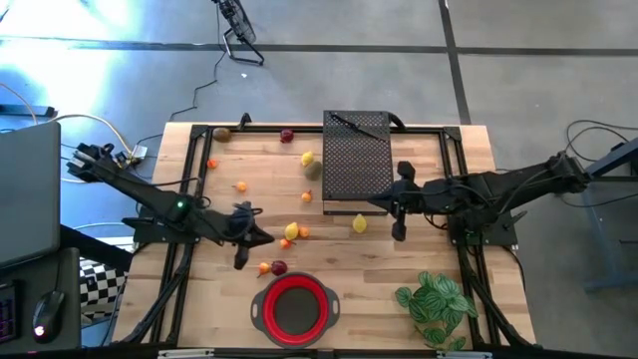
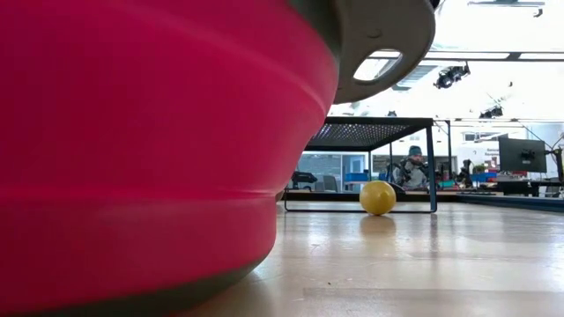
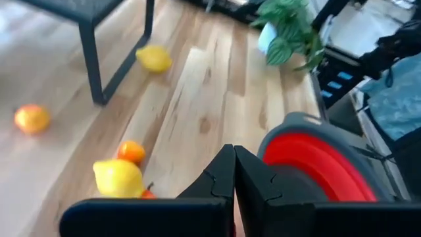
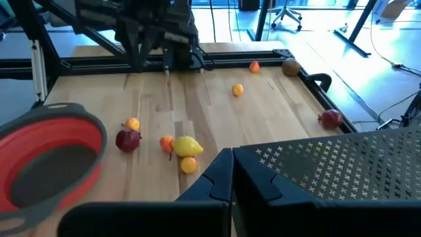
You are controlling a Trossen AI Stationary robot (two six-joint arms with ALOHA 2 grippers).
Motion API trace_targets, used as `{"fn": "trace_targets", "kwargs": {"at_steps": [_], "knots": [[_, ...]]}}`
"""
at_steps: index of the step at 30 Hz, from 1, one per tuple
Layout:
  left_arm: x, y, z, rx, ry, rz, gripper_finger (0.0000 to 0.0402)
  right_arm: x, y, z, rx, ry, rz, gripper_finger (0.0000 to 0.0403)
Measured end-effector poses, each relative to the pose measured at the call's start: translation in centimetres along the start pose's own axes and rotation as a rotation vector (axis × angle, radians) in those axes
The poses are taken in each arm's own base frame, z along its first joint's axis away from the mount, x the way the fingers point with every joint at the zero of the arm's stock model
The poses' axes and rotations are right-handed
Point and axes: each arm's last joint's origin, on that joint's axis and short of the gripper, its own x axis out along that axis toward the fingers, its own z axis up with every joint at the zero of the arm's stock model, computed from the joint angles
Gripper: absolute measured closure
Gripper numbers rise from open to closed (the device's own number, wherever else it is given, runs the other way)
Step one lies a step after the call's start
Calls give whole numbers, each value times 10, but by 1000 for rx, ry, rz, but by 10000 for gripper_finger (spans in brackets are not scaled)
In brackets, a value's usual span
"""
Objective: Pick & Place Fruit
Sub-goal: Put the red strainer bowl on the shelf
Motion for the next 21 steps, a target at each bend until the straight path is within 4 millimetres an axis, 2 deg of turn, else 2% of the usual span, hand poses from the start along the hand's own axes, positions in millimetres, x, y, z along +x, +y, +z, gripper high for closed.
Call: {"fn": "trace_targets", "kwargs": {"at_steps": [5, 14, 21], "knots": [[9, -3, -1, -40, 98, 62, 402, 0, -1, 0, 10, 2, -4, 401], [13, -29, 32, 31, 343, 194, 402, 3, -8, 1, 25, 3, -36, 401], [30, -49, 43, 4, 448, 88, 402, 5, -12, -1, 25, 23, -53, 401]]}}
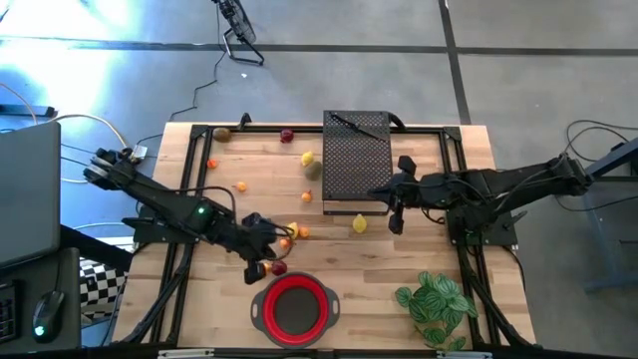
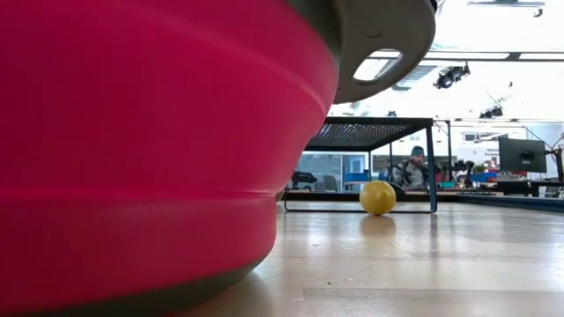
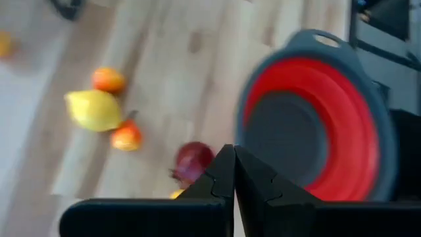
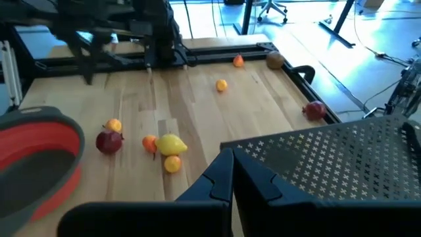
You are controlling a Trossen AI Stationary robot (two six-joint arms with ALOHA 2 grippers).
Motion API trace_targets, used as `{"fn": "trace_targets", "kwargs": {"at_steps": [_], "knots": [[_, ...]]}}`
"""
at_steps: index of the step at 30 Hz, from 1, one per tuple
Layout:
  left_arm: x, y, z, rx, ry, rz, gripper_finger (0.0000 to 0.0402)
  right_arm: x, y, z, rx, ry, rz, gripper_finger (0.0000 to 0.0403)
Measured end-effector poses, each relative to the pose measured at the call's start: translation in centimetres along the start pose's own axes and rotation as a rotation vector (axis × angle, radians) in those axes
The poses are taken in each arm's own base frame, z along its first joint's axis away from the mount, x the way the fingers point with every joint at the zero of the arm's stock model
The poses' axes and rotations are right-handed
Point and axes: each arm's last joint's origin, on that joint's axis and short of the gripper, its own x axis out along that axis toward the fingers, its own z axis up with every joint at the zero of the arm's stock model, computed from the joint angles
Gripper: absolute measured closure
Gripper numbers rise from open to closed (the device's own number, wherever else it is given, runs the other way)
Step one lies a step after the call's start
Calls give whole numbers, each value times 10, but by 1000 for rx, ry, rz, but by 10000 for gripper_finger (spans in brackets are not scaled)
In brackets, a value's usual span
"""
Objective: Pick & Place Fruit
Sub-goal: Put the red strainer bowl on the shelf
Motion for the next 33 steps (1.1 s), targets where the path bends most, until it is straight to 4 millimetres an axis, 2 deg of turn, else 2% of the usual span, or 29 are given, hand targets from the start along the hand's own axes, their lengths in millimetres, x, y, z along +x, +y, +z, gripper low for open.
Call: {"fn": "trace_targets", "kwargs": {"at_steps": [9, 19, 27, 30, 33], "knots": [[13, -11, 7, -22, 74, -31, 402, 0, -1, -8, 20, 79, -12, 401], [24, -20, -1, -59, 132, -20, 402, -1, -2, -13, 23, 124, -22, 401], [24, -19, -7, -98, 182, 11, 401, -6, -4, -13, 22, 129, -24, 401], [24, -19, -7, -85, 182, 8, 387, -6, -4, -13, 21, 130, -23, 401], [24, -19, -7, -83, 184, 4, 352, -6, -4, -13, 21, 130, -24, 401]]}}
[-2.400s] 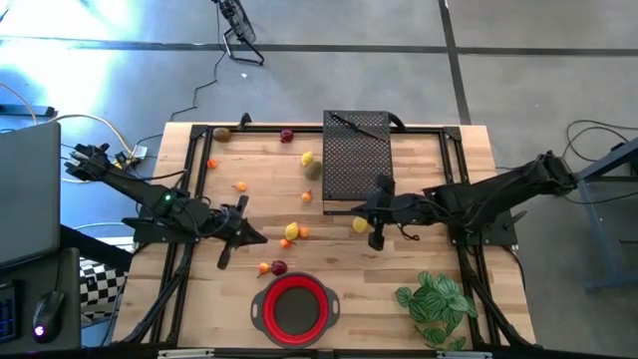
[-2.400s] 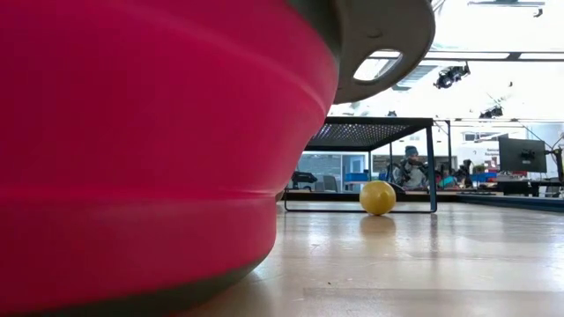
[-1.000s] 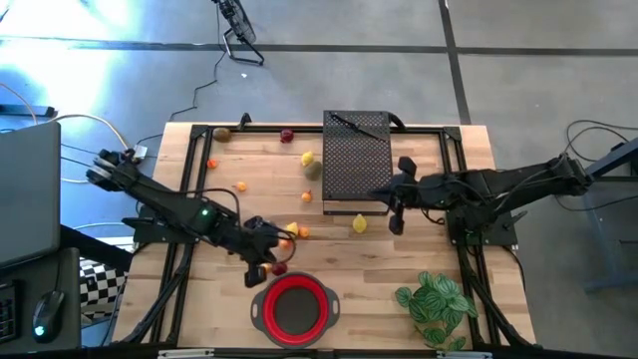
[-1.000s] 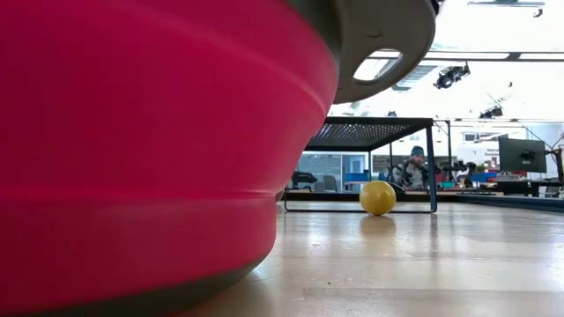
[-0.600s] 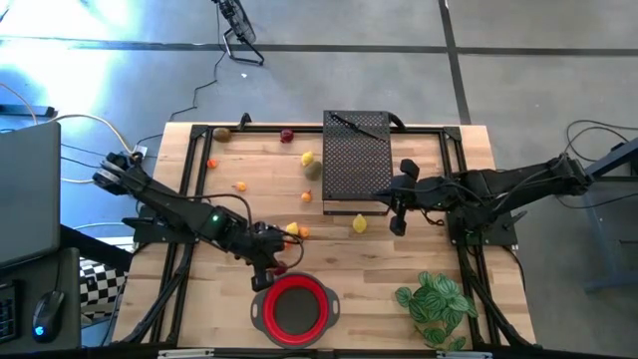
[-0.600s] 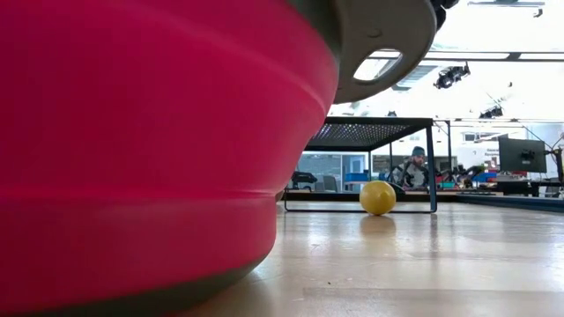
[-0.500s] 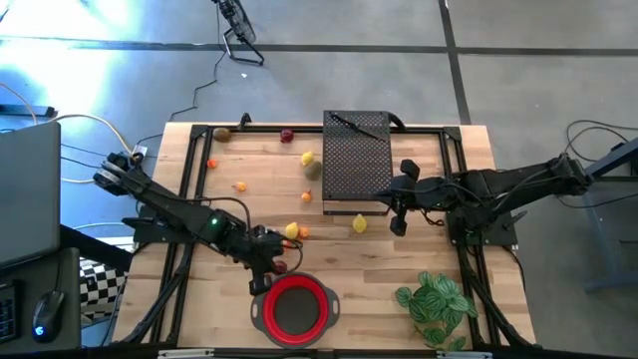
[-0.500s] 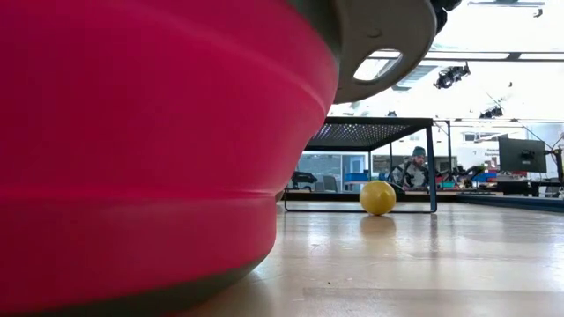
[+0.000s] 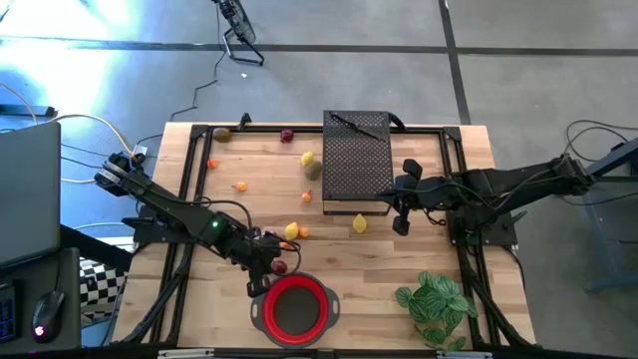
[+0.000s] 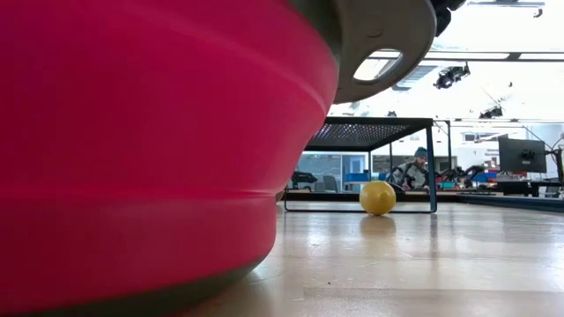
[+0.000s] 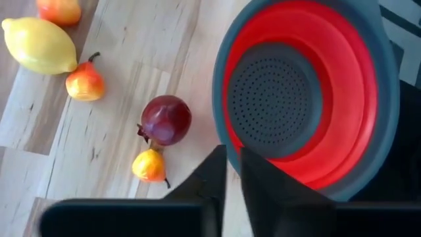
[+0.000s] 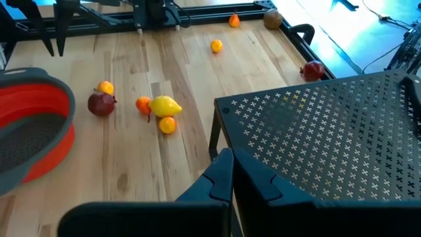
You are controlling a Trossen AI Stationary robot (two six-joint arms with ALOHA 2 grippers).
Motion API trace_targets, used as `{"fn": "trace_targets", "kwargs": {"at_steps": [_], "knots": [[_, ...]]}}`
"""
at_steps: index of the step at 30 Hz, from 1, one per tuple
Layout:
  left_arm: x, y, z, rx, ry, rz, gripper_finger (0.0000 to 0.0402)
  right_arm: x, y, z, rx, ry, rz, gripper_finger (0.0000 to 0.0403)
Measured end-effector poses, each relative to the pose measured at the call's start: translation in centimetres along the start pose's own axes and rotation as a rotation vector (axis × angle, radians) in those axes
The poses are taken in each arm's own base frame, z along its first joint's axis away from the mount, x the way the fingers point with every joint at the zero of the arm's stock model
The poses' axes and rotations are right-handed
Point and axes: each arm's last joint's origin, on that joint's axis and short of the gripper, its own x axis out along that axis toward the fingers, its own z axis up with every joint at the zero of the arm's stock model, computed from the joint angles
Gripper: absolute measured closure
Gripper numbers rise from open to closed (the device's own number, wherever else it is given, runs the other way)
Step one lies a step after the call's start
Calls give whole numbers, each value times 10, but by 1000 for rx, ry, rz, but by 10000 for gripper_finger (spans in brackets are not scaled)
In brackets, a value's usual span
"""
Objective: Pick & Place Fruit
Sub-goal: Put the red strainer bowl on the shelf
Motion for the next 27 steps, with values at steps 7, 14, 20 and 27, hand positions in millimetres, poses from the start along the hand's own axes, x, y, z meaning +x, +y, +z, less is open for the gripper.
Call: {"fn": "trace_targets", "kwargs": {"at_steps": [7, 14, 20, 27], "knots": [[0, 0, 1, -16, -19, 14, 223, 0, 0, -2, -4, 17, -4, 401], [0, 0, 1, -23, -23, 14, 121, 0, -1, -6, 27, 63, -12, 401], [0, 1, 1, 16, -41, 31, 97, 0, -1, -6, 28, 69, 16, 401], [0, 1, 2, 45, -52, 36, 96, 0, -1, -6, 28, 69, 16, 401]]}}
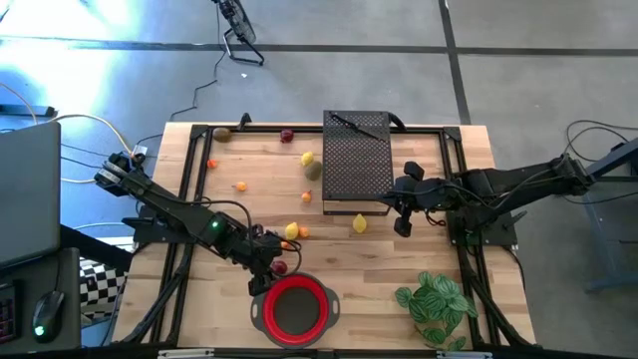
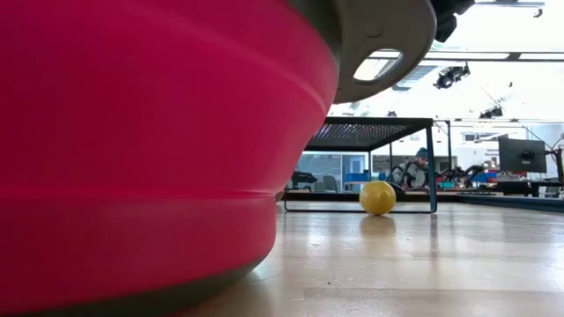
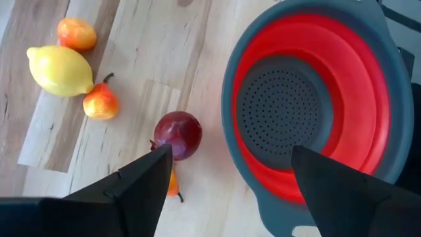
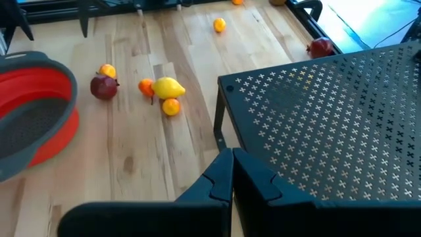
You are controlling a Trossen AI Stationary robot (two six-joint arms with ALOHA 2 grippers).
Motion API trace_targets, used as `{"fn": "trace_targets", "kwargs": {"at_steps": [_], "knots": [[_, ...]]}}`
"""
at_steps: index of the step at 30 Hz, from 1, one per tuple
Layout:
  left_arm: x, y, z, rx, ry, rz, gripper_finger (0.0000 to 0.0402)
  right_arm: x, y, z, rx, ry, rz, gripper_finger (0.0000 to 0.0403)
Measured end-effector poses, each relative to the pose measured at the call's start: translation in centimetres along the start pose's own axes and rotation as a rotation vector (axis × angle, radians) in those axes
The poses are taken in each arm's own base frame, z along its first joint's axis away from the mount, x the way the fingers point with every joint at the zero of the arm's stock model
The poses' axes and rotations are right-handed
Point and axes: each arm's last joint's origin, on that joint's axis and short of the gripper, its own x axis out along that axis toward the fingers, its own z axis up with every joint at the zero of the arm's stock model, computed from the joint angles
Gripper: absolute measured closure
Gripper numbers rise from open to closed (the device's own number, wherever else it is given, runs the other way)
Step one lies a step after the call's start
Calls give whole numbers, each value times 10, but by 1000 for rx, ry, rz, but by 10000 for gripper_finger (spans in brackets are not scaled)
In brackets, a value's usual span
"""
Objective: Pick & Place Fruit
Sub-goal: Put the red strainer bowl on the shelf
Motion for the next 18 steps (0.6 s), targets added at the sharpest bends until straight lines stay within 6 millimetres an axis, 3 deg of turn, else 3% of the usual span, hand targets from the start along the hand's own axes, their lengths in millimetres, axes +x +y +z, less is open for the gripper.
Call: {"fn": "trace_targets", "kwargs": {"at_steps": [8, 18], "knots": [[3, 2, -2, -16, 6, 6, 96, 0, 0, 0, 0, 0, 0, 401], [26, 3, -7, -40, -21, -40, 96, 0, 0, 0, 0, -1, 0, 401]]}}
